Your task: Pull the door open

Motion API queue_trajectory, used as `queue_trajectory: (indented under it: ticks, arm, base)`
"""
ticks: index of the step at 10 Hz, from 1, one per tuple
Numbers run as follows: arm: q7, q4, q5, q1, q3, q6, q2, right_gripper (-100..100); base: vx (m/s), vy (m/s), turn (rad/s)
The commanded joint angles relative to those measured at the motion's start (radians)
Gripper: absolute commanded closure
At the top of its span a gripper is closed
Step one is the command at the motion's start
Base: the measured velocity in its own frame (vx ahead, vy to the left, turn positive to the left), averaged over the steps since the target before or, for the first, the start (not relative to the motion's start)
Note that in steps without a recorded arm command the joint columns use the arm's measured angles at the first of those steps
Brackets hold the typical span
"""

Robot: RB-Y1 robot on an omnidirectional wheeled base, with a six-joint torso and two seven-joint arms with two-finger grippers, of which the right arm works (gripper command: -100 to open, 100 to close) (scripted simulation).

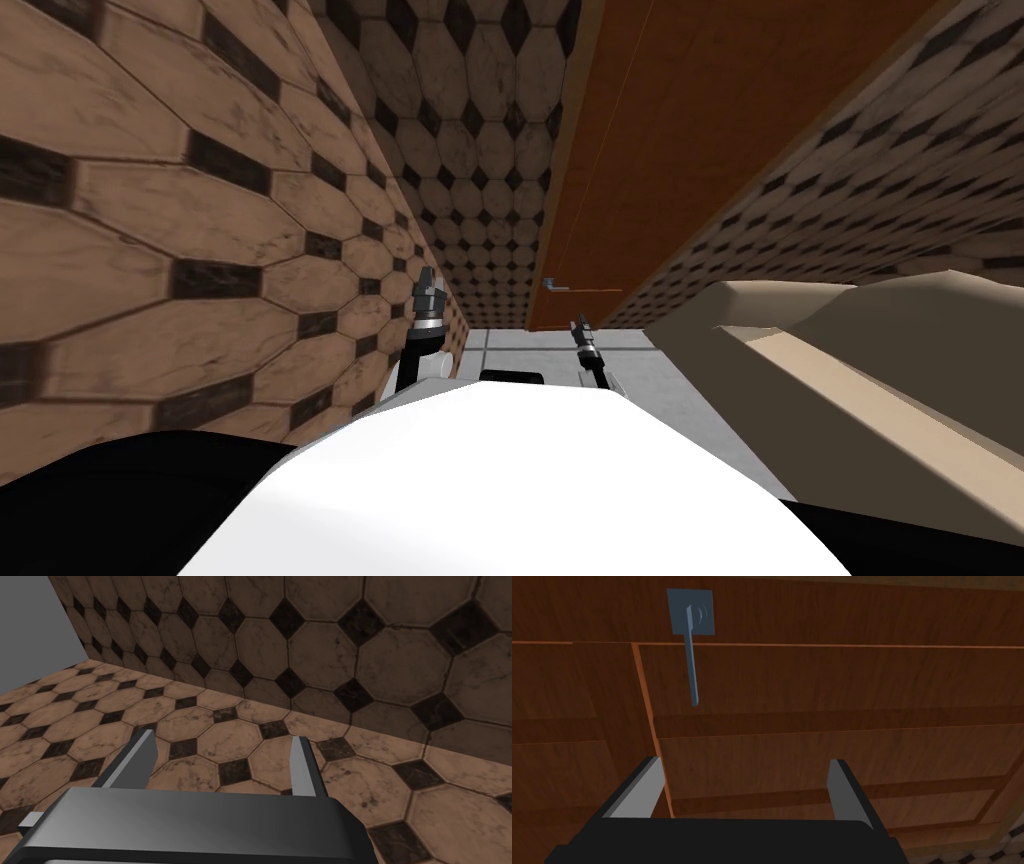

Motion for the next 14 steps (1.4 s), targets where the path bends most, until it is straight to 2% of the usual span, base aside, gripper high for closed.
queue_trajectory:
  ticks: [1,9,10,14]
  arm:
    - [-0.006,0.038,0.007,-0.012,-0.004,-0.013,-0.005,-100]
    - [-0.031,0.217,0.035,-0.072,-0.021,-0.073,-0.029,-100]
    - [-0.035,0.252,0.040,-0.084,-0.025,-0.085,-0.033,-100]
    - [-0.045,0.322,0.051,-0.107,-0.032,-0.109,-0.042,-100]
  base:
    - [0.110,0.037,0.015]
    - [0.096,0.020,0.019]
    - [0.115,0.022,0.023]
    - [0.121,0.013,0.016]
